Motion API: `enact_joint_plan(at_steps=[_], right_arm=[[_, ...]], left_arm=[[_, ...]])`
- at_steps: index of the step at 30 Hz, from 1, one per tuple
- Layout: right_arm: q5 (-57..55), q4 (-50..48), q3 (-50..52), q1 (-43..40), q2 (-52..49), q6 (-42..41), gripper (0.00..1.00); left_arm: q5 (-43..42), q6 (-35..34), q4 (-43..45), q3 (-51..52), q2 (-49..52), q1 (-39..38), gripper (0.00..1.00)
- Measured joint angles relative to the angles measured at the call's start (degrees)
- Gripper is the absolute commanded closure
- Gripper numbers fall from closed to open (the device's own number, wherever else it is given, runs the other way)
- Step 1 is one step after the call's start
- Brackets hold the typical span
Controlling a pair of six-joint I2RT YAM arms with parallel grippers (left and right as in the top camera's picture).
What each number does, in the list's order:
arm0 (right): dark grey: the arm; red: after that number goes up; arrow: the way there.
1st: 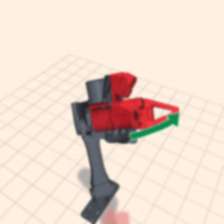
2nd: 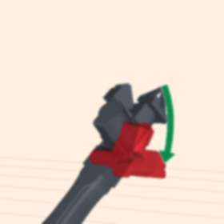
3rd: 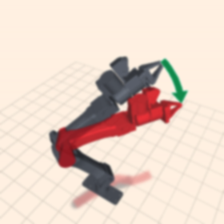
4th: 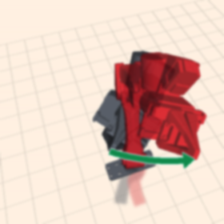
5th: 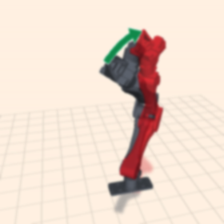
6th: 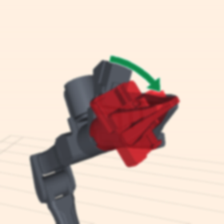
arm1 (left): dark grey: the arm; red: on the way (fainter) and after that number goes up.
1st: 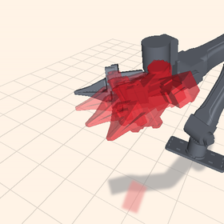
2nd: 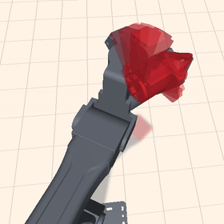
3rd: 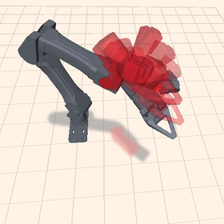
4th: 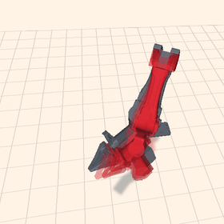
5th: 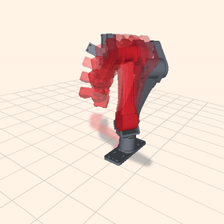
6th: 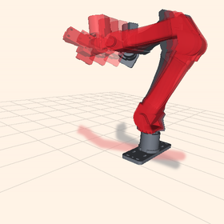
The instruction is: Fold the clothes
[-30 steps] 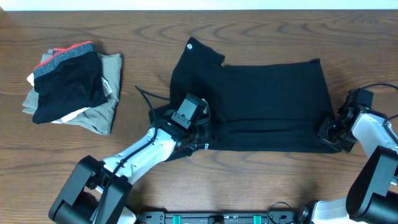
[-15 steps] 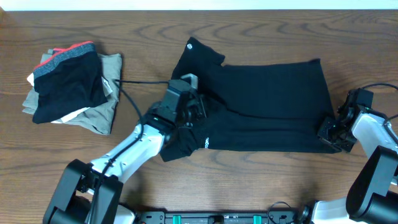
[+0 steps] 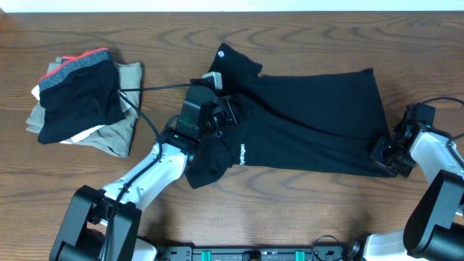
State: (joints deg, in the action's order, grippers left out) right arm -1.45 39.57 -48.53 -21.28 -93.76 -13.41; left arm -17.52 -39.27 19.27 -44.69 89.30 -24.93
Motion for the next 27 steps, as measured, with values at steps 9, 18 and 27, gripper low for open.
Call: enact_joint_plan(at_steps=[9, 18, 27], right_arm=[[0.0, 0.0, 0.0, 0.0, 0.0, 0.0, 0.82], [0.0, 0.2, 0.0, 0.0, 0.0, 0.0, 0.82], [0.0, 0.2, 0.1, 0.0, 0.0, 0.0, 0.82]], left_arm=[[0.4, -0.1, 3.9, 0.0, 2.6, 0.0, 0.53], [-2.4, 2.4, -8.4, 0.0, 3.0, 0.4, 0.34], [-7.3, 6.5, -34.2, 0.2, -7.5, 1.6, 0.35]])
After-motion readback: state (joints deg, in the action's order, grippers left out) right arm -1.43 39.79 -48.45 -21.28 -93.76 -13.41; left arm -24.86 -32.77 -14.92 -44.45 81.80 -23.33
